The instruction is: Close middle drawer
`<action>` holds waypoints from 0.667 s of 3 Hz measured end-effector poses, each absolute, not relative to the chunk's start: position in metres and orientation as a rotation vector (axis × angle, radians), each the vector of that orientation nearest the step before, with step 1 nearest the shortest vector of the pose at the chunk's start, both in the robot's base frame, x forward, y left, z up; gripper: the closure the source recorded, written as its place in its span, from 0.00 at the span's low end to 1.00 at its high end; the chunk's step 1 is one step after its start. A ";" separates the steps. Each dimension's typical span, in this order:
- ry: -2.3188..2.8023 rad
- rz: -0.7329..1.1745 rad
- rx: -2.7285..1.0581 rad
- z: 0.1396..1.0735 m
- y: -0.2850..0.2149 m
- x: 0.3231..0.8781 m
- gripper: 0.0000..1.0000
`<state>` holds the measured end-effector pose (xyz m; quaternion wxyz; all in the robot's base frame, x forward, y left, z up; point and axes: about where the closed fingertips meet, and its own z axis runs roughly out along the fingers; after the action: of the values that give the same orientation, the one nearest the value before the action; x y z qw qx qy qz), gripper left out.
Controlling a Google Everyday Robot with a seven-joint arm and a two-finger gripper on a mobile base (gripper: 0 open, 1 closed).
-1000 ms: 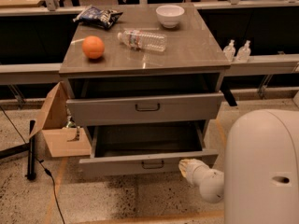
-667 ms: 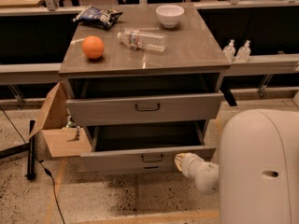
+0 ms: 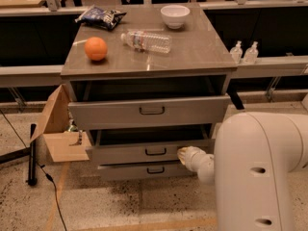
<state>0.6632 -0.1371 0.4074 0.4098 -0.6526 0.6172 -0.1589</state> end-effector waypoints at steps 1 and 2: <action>1.529 -0.428 -1.659 0.409 -0.139 0.683 1.00; 1.509 -0.445 -1.665 0.411 -0.139 0.699 1.00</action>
Offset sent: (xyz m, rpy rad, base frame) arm 0.0551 -0.0049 0.0061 -0.0459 -0.0582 0.0258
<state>0.6993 -0.1386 0.4108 0.4125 -0.6621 0.6001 -0.1771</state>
